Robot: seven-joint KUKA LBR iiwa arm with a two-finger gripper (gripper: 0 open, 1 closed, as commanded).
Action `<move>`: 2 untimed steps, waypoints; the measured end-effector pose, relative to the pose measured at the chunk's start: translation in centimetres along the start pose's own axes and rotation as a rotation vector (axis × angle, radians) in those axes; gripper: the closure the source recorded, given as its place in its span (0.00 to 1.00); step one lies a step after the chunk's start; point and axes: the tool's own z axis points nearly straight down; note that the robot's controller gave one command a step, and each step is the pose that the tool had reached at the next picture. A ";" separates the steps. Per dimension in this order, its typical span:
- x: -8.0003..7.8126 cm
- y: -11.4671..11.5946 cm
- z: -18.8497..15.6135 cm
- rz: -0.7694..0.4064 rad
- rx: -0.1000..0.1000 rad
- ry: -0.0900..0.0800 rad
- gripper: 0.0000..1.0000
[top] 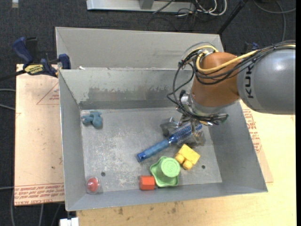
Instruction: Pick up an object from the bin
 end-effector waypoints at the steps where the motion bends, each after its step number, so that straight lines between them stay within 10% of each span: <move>1: 0.1 0.1 0.2 0.003 -0.003 0.000 1.00; 2: 2.4 -3.2 -12.7 -0.586 0.001 0.000 1.00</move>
Offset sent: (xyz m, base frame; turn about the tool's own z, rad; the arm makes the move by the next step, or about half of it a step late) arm 0.0000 0.0000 0.0000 0.0000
